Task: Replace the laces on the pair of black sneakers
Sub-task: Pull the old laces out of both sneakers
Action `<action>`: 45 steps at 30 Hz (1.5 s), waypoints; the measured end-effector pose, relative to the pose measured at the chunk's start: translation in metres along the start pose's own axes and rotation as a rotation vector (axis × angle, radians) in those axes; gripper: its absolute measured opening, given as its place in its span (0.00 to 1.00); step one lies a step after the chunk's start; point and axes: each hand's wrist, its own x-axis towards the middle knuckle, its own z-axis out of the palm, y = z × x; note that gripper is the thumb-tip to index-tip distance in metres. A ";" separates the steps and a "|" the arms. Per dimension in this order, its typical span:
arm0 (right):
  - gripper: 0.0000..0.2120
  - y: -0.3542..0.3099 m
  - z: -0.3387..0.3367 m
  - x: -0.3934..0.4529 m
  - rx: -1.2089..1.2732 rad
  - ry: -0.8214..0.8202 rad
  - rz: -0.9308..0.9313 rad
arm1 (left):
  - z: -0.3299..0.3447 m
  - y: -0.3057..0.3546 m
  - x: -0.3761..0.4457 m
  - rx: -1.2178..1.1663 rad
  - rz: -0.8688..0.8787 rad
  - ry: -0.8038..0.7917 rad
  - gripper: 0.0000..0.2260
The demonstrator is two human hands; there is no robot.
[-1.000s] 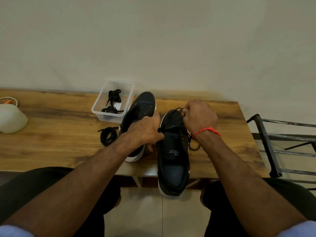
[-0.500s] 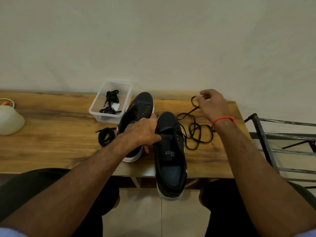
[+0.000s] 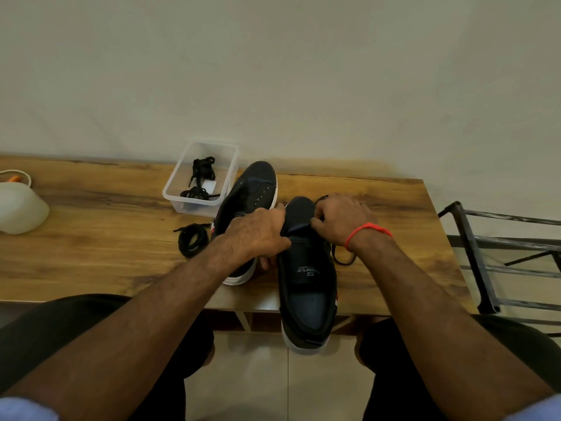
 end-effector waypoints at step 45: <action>0.24 0.008 -0.003 -0.004 0.403 -0.132 -0.154 | 0.003 0.010 0.006 -0.850 0.066 0.459 0.07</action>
